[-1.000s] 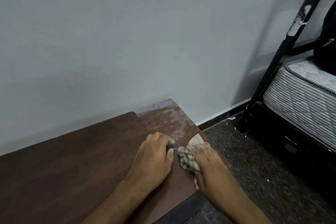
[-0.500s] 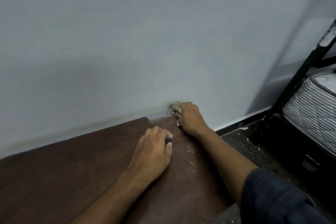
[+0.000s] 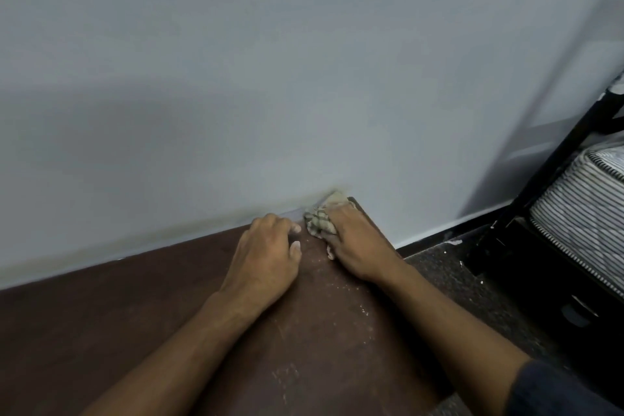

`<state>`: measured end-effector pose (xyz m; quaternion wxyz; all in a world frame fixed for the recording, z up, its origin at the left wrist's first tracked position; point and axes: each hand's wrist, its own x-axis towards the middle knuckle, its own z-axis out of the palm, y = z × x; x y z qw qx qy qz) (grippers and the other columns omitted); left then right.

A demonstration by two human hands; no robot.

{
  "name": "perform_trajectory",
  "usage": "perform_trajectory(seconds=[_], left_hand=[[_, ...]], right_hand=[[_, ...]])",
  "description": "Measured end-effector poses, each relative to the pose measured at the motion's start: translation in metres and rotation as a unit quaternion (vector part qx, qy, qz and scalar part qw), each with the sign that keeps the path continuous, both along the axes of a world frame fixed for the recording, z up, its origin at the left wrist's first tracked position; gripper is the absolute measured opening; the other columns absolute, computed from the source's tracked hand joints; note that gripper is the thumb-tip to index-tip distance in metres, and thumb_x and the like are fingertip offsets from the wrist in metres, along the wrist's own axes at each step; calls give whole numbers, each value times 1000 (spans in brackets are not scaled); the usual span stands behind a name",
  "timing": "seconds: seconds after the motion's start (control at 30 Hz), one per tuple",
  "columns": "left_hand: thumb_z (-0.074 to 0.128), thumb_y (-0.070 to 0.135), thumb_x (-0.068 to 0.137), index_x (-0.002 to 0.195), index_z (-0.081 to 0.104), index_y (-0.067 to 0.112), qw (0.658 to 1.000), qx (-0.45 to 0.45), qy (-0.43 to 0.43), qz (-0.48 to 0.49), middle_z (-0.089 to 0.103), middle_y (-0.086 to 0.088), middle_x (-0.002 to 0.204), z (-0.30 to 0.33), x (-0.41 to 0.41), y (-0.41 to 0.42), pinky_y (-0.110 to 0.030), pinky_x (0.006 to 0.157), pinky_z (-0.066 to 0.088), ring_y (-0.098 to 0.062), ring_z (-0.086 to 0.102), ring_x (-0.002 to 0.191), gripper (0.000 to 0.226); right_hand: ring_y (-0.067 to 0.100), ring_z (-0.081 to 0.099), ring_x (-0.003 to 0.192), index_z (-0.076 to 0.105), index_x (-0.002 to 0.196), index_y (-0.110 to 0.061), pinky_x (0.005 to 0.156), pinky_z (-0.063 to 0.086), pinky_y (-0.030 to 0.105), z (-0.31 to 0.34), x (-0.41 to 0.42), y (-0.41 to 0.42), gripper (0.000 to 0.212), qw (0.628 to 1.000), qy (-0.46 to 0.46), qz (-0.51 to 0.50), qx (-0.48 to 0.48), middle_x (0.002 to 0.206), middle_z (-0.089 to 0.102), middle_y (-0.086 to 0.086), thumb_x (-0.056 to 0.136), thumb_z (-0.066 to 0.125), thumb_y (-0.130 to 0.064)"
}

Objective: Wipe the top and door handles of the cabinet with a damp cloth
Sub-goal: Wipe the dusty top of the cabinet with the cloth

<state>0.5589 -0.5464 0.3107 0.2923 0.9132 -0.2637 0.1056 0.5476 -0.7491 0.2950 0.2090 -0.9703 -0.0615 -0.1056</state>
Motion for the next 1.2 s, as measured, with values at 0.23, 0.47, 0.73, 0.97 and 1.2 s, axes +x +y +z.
perform_trajectory(seconds=[0.23, 0.47, 0.73, 0.97, 1.2], left_hand=[[56, 32, 91, 118, 59, 24, 999, 8, -14, 36, 57, 8, 111, 1, 9, 24, -33, 94, 45, -12, 50, 108, 28], [53, 30, 92, 114, 62, 21, 998, -13, -19, 50, 60, 4, 108, 4, 14, 31, -32, 91, 44, -13, 52, 104, 25], [50, 17, 94, 100, 63, 11, 994, -37, -29, 94, 61, -6, 96, 8, 15, 47, -37, 84, 44, -24, 54, 92, 15], [56, 22, 92, 107, 64, 19, 996, -33, -16, 78, 60, 3, 102, 13, 8, 57, -33, 90, 45, -16, 53, 99, 18], [52, 23, 95, 112, 65, 17, 998, -32, 0, 60, 61, 0, 109, 11, 4, 46, -35, 95, 44, -18, 54, 107, 22]], right_hand=[[23, 59, 118, 66, 122, -20, 106, 41, 41, 12, 41, 31, 32, 989, 38, -117, -85, 125, 67, -1, 99, 45, -25], [24, 57, 121, 67, 124, -16, 110, 38, 37, 10, 25, 38, 34, 997, 41, -61, -5, 124, 68, 5, 91, 63, -22], [29, 62, 99, 67, 102, -17, 97, 44, 48, 6, 26, 137, 26, 999, -3, -8, -47, 103, 71, 8, 95, 44, -27], [23, 55, 126, 66, 128, -21, 111, 39, 36, 11, 33, 72, 46, 997, 58, -46, 2, 132, 65, 2, 83, 76, -25], [24, 56, 117, 67, 117, -14, 108, 37, 38, -1, 17, 75, 24, 1000, -6, -2, 12, 119, 68, 3, 94, 62, -22]])
